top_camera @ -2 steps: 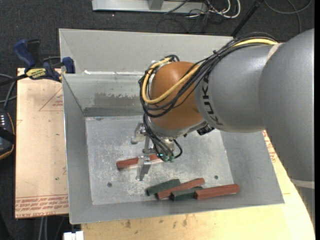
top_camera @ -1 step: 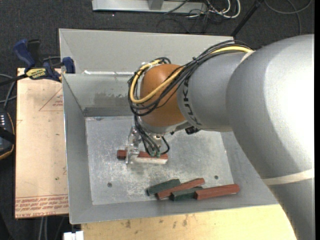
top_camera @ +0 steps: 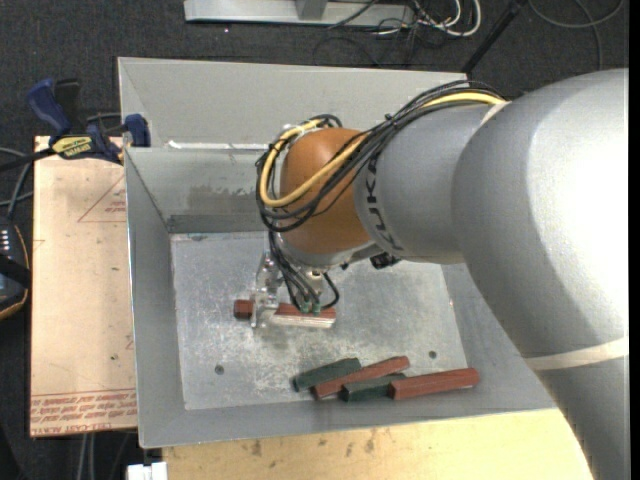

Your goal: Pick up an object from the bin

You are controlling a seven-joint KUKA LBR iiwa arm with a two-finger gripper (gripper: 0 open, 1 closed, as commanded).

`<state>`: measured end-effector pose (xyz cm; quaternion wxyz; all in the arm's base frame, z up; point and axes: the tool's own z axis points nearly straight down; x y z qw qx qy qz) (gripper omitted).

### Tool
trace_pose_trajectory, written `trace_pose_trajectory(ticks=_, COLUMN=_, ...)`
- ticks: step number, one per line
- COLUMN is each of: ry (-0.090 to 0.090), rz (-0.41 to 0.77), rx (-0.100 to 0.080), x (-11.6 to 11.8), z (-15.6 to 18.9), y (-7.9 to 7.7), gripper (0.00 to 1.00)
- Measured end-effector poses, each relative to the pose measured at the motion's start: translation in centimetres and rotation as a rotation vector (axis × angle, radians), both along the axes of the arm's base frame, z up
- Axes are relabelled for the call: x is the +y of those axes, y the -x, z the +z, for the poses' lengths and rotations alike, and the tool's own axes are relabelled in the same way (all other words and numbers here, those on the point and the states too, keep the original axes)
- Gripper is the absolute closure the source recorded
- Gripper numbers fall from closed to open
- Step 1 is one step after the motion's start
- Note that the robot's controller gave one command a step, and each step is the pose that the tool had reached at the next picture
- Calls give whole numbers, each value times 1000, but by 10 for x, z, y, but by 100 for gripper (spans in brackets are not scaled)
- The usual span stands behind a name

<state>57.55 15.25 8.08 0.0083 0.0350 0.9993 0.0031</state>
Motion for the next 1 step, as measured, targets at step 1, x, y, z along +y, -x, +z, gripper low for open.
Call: trace_pose_trajectory(ticks=1, ry=4, rz=4, rx=14, x=-16, z=147, y=-12, gripper=100)
